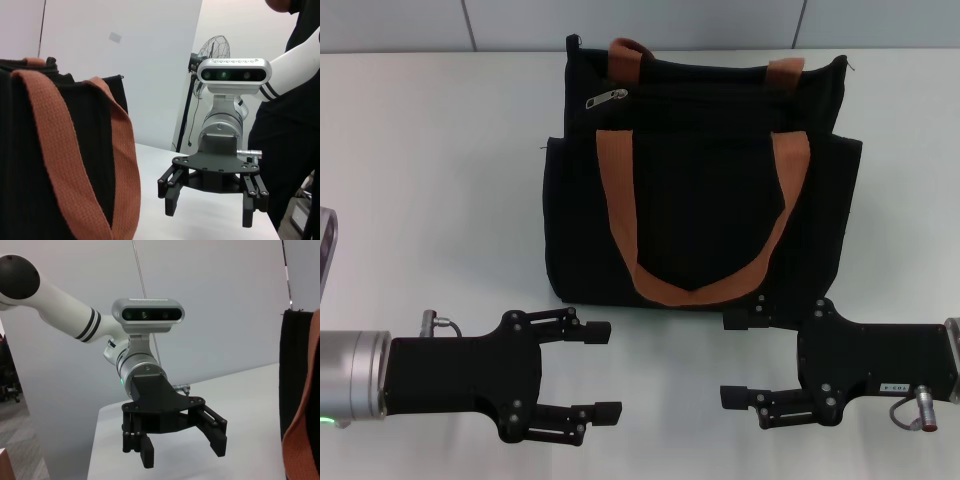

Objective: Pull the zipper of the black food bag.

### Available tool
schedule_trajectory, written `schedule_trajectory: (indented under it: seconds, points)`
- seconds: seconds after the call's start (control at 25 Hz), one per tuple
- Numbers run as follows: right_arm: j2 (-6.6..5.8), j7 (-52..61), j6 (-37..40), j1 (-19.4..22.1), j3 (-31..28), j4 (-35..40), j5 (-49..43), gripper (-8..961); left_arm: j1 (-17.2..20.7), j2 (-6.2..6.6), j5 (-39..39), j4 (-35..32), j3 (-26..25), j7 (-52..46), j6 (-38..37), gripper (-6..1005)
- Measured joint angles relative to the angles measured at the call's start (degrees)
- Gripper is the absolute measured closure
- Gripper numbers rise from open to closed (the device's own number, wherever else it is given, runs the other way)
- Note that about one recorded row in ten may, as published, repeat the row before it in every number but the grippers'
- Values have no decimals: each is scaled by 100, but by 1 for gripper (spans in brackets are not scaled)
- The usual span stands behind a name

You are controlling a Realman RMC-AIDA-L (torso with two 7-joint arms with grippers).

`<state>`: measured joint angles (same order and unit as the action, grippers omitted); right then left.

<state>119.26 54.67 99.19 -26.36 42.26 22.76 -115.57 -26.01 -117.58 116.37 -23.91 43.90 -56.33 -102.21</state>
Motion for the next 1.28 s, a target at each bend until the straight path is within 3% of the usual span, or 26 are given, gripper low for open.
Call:
schedule_trajectory:
  seconds: [0.56,0.68,0.8,0.88,0.92,1.0,1.12,1.28]
  points:
    - [0,0,-14,-10,2,0,0,135,2,-11,-74,6,-75,55,-32,185]
    - [0,0,-14,-10,-4,3,0,135,-26,-74,-210,53,-254,345,-273,189]
    - [0,0,-14,-5,-7,1,0,135,-29,-105,-651,175,-390,754,-549,192]
    - [0,0,-15,-2,-7,0,0,135,9,-103,-1225,309,-420,1026,-709,194]
    - [0,0,-16,-1,-8,0,0,135,140,-99,-2074,381,-475,1216,-771,195]
    - [0,0,-18,3,-8,0,0,135,222,-102,-2481,401,-530,1250,-746,198]
    - [0,0,-20,22,-8,0,1,135,327,-96,-3271,537,-795,1249,-464,201]
    - [0,0,-22,40,-8,3,3,135,255,6,-3362,556,-965,1112,307,205]
